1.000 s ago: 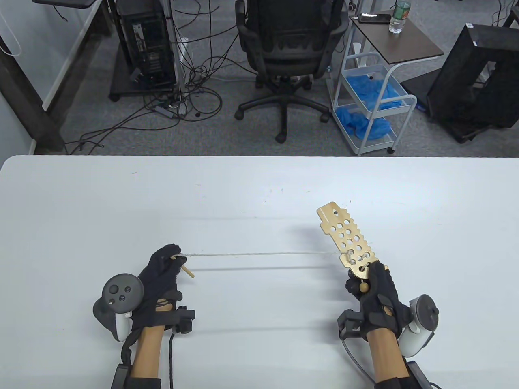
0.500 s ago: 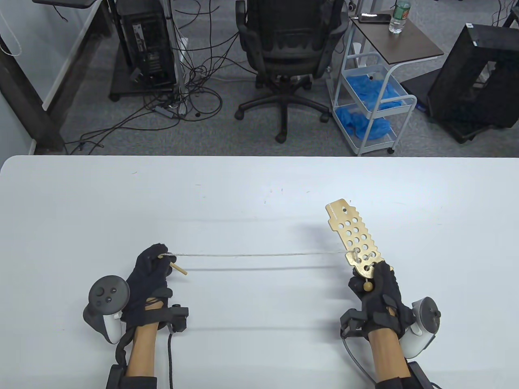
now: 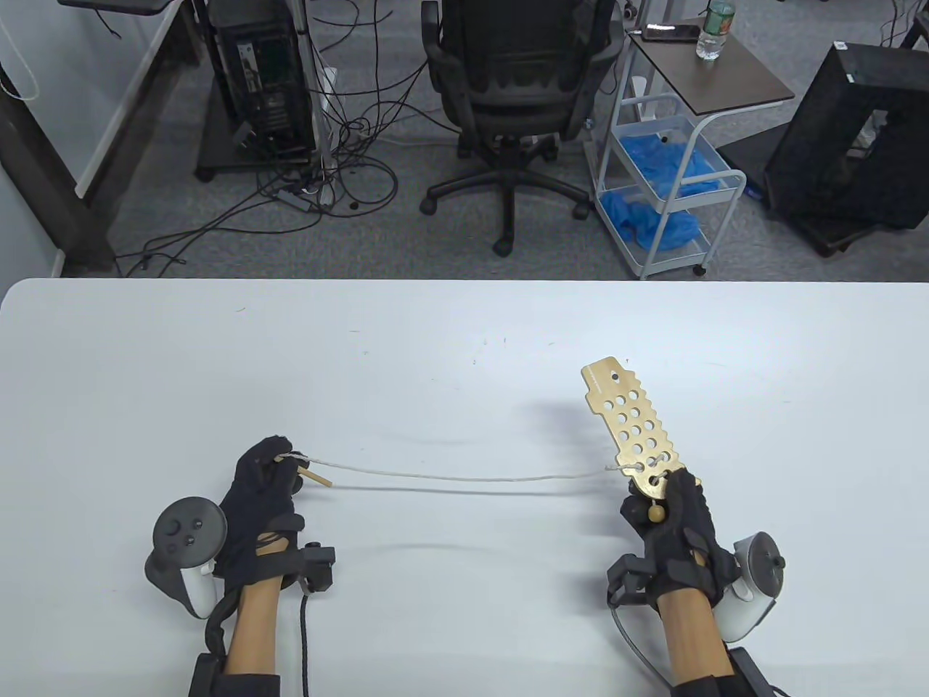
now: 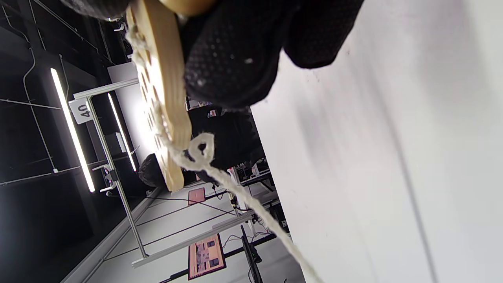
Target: Remove rope from all holes on crocodile lacing toy
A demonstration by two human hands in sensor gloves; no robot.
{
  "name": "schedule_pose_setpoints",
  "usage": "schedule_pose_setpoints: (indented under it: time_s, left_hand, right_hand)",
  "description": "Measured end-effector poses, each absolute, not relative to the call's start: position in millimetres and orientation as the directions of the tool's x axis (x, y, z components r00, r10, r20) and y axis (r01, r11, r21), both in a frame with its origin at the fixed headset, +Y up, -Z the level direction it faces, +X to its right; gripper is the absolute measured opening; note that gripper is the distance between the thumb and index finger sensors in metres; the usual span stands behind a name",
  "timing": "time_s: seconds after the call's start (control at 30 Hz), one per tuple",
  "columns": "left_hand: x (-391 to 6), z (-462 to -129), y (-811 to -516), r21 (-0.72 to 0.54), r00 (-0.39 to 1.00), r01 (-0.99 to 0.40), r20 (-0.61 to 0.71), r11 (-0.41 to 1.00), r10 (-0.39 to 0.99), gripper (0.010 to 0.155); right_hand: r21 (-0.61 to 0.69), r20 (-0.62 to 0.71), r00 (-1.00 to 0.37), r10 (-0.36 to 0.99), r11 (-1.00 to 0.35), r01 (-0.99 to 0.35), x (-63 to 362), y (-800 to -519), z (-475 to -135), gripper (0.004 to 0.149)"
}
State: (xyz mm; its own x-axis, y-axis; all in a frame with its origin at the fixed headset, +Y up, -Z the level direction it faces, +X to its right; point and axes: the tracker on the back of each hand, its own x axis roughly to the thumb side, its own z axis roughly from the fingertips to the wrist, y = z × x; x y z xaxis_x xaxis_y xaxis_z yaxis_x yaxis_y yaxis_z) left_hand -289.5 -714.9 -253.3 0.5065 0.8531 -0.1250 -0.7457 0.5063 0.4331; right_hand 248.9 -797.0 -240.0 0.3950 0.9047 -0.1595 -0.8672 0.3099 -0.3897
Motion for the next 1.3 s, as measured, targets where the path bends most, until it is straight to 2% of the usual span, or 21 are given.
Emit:
schedule_pose_setpoints:
  time_s: [0.3,0.43,0.83,1.07,1.3]
  left_hand:
    - [-279,-252,-708,0.426,0.558,-0.729,-0.083,0.536,0.826,0.045]
    - [-268,-252,-705,0.414,0.593,-0.723,-0.039,0.553,0.805,0.045]
    - [-220,-240,-682,0.366,0.684,-0.714,0.181,0.597,0.707,0.043]
    - [-187,-229,-676,0.321,0.737,-0.676,0.302,0.664,0.605,0.043]
    - [-164,-219,-673,0.299,0.755,-0.647,0.385,0.702,0.531,0.042]
  right_hand:
    - [-0.337,-0.178,0.346,0.921,0.273,-0.901,241,-796,-242,0.047]
    - [-0.295,-0.196,0.274,0.942,0.209,-0.932,233,-795,-244,0.047]
    - [-0.092,-0.215,0.123,0.969,0.105,-0.990,183,-784,-235,0.047]
    - [0.002,-0.194,-0.031,0.980,-0.031,-1.000,160,-780,-228,0.047]
    - [0.007,-0.197,-0.057,0.979,-0.057,-0.998,157,-780,-227,0.047]
